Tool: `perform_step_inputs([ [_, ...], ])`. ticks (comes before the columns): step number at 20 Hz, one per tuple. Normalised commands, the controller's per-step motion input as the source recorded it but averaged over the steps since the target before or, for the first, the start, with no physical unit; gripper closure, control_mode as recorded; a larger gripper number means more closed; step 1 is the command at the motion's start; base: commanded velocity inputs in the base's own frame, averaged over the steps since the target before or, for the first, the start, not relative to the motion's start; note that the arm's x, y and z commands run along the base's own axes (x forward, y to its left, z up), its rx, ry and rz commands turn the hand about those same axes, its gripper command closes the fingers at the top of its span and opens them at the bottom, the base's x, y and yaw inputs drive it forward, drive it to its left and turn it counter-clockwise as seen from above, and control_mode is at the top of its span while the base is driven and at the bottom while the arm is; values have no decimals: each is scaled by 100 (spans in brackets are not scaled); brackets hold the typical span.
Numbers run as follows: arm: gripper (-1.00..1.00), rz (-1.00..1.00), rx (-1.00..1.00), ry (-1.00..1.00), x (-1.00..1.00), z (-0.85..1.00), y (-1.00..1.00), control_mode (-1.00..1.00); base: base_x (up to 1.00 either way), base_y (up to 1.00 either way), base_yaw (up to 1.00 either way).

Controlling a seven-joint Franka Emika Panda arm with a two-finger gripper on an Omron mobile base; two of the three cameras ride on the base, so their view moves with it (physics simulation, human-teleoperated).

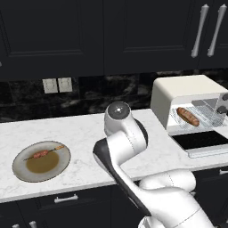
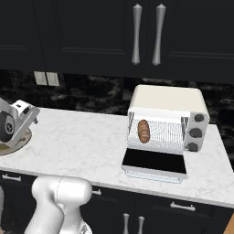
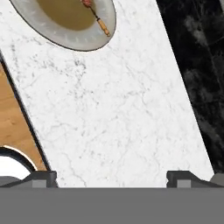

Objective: Pick up the kebab skewer and baguette bread, and place them inside the toaster oven. Close the toaster oven door and start by setting the timer.

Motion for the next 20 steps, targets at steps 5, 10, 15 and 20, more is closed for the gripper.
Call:
perform_step_inputs([
  [5, -100, 8, -16, 34, 72, -5, 97, -100, 0, 0, 0],
  [10, -100, 23, -5, 24, 50, -24, 57, -100, 0, 0, 0],
  [15, -100, 28, -4, 9, 20, -38, 38, -100, 0, 0, 0],
  [20, -100, 26, -4, 0, 0, -56, 21, -100, 0, 0, 0],
])
